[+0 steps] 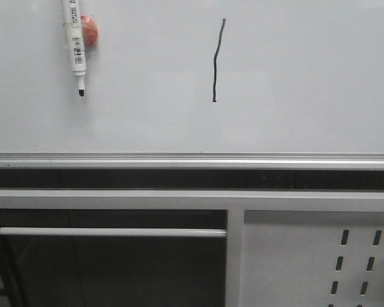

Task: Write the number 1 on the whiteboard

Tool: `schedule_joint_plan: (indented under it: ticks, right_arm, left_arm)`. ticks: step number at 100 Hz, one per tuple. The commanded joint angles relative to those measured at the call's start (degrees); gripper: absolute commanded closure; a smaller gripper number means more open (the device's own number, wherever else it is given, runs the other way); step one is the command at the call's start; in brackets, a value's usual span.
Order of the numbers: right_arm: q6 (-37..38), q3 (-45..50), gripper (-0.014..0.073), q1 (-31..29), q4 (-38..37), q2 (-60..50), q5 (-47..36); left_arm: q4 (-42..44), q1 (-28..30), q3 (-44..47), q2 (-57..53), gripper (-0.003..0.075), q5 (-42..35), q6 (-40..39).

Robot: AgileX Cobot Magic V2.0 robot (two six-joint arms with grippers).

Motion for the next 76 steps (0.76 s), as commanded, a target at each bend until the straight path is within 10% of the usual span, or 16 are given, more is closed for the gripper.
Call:
schedule_joint_plan:
  ticks: [1, 76]
  right_arm:
    - [-0.43, 1.65, 0.0665, -0.48, -0.34, -0.93, -0.90]
    - [-0.43, 1.65, 0.0665, -0.48, -0.34, -0.93, -0.87]
  left_arm:
    - [1.51, -0.41, 1.22, -1.49, 0.0738, -3.76, -0.30]
    - [10.21, -0.41, 1.22, -1.49, 0.0738, -2.84, -5.17]
